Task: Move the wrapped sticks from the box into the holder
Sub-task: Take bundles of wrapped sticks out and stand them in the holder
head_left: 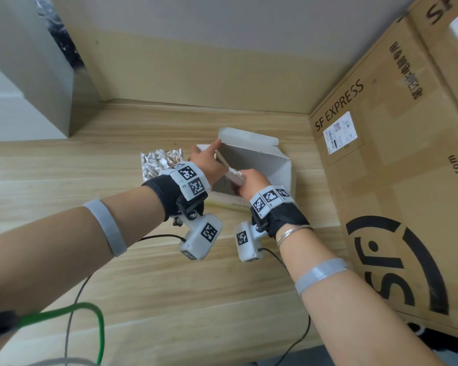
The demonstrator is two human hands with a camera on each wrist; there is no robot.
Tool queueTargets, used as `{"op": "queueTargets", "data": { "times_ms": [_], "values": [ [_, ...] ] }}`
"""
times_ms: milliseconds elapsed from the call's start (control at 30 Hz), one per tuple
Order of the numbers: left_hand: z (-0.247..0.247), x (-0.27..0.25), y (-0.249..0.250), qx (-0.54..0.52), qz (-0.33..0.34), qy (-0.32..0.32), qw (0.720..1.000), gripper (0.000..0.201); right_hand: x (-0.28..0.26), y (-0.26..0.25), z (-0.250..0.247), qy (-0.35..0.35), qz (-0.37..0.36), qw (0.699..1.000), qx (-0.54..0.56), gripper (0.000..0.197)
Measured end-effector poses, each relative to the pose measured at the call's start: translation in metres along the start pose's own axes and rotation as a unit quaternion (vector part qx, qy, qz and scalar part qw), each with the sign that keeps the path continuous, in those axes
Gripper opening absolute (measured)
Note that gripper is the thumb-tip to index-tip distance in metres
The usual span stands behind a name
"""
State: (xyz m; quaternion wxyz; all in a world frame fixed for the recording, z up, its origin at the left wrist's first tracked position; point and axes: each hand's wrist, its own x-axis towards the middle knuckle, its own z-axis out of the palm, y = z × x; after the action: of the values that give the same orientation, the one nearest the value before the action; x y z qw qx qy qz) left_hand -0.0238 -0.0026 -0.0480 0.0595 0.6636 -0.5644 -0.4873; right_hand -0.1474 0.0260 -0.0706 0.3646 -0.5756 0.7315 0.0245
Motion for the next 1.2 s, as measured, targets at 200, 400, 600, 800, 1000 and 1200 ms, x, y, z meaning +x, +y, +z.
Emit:
{"op": "queueTargets", "data": {
  "times_ms": [200,400,600,800,1000,1200],
  "values": [
    [-0.003,-0.001,0.006,-0.06,0.033,0.034,0.997,0.051,0.002,-0.005,-0.003,-0.001,0.008,1.0,-0.012,0.019],
    [0.003,-0.002,0.007,0.008,0.03,0.028,0.999,0.046,0.005,-0.013,-0.004,0.002,-0.027,0.999,0.023,0.021],
    [0.007,0.0,0.01,-0.047,0.024,0.02,0.998,0.047,-0.001,-0.022,-0.008,0.02,-0.069,0.981,0.181,0.036],
    [-0.003,0.003,0.009,-0.068,0.013,0.033,0.997,0.046,0.001,-0.023,-0.012,0.084,-0.047,0.98,0.173,0.025],
    [-0.023,-0.003,0.009,-0.039,0.045,0.053,0.997,0.043,-0.008,-0.037,-0.024,0.129,-0.061,0.953,0.269,0.021],
    [-0.052,-0.006,-0.002,0.04,0.072,0.09,0.993,0.048,-0.012,-0.071,-0.034,0.169,-0.117,0.918,0.338,0.014]
  ]
}}
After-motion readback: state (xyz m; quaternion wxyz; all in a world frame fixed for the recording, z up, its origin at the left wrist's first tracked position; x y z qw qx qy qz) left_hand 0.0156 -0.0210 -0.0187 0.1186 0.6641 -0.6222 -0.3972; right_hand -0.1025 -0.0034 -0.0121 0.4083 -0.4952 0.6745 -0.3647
